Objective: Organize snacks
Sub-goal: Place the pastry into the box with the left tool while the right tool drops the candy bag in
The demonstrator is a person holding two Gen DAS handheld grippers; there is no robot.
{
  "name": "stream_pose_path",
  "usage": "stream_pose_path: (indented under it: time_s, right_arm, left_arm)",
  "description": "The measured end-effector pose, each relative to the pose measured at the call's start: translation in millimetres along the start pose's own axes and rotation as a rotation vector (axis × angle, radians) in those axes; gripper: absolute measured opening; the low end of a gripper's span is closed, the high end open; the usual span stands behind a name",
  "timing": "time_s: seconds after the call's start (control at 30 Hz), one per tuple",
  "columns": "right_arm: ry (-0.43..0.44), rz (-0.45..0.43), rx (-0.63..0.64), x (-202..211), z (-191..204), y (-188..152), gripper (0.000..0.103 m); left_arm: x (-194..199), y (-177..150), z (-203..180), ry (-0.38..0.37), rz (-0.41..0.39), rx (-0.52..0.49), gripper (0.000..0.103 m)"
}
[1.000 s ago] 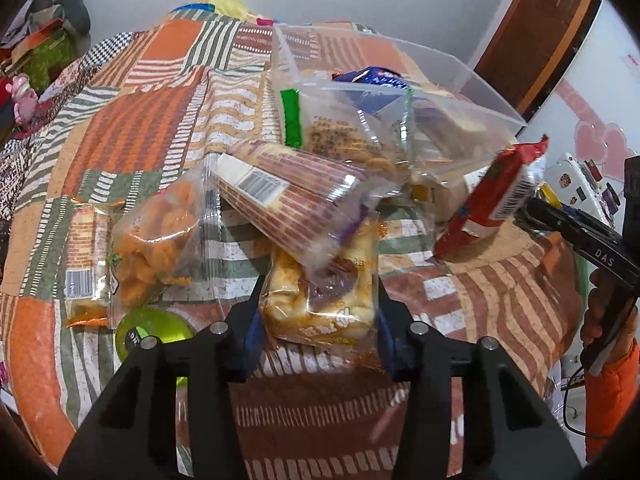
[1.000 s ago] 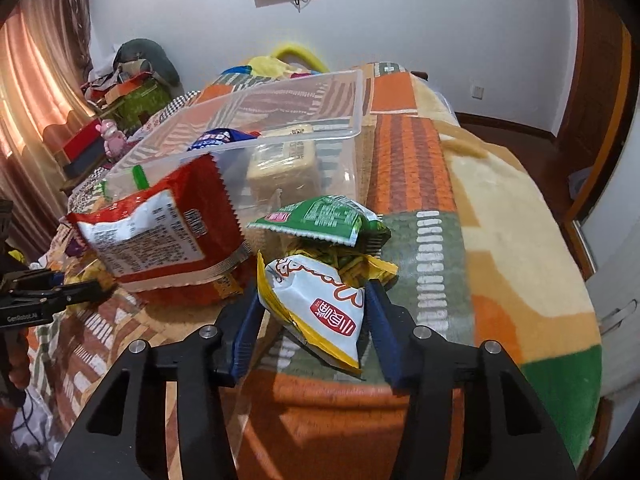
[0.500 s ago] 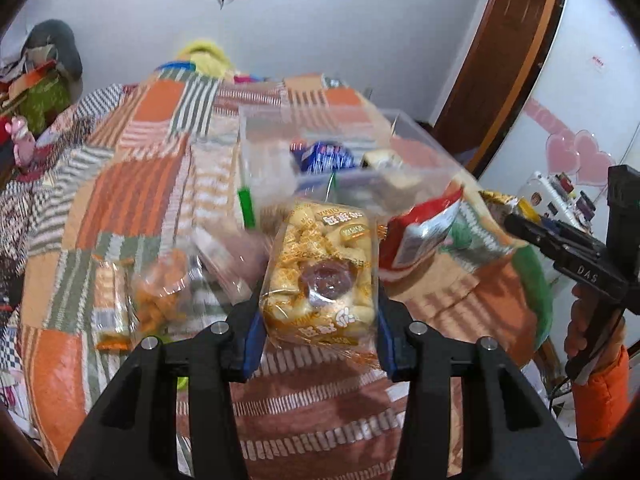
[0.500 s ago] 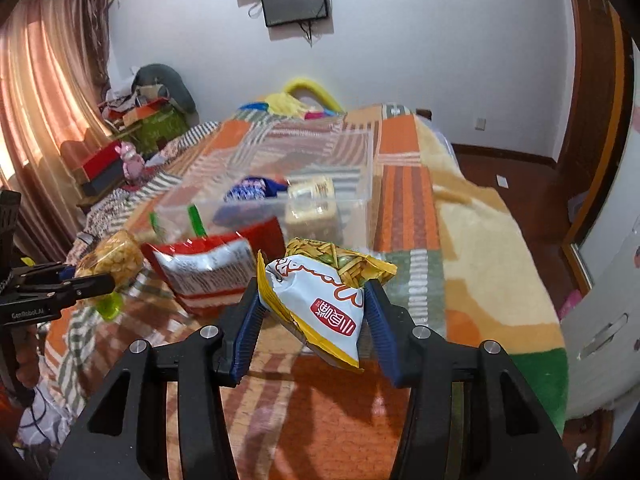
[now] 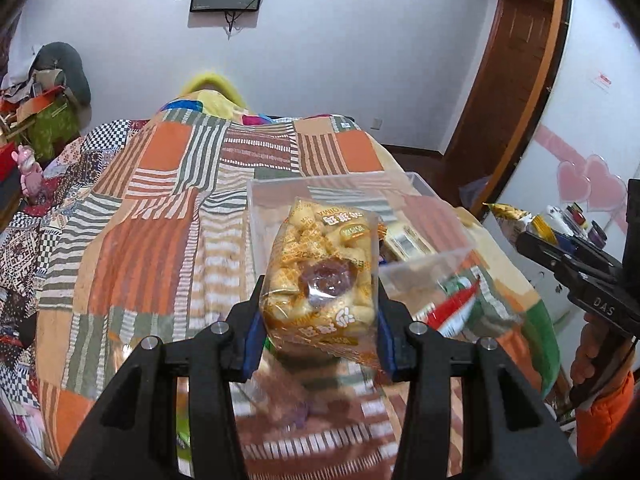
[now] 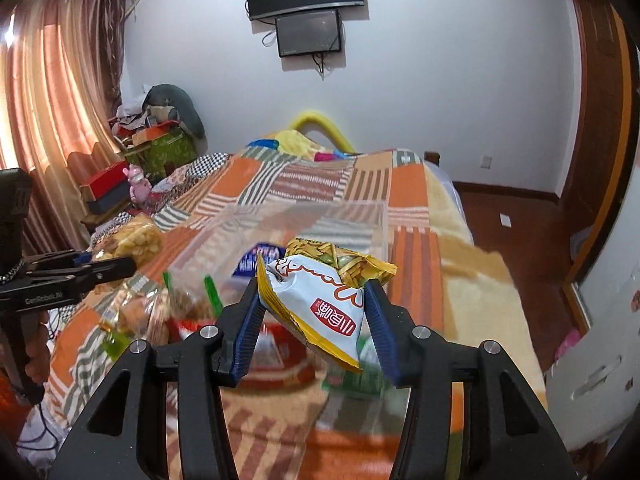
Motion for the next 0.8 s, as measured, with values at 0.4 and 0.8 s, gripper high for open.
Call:
stream_pose_path:
  time_s: [0.4, 0.8]
  right_arm:
    - [-0.018, 0.068, 0.004, -64.6, -16.6, 25.5, 0.047]
    - [-0.028, 0.164, -0.007, -102.1, -37.2, 24.1, 0.047]
  left_arm:
    - [-77.9, 24.9, 8.1, 0.046, 0.087, 0.015, 0.045]
    - [-122.7, 32.9, -2.1, 0.051, 0.150, -0.013, 0.046]
Point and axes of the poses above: each gripper's, at about its wrist camera, not at the fingertips, and x roughly against the way its jaws point, z to its left, y to its top, the point moved 4 cm from there along -x, roughly the way its jaws point, and after that the axes turned 7 degrees about y, right-handed, at the moved point
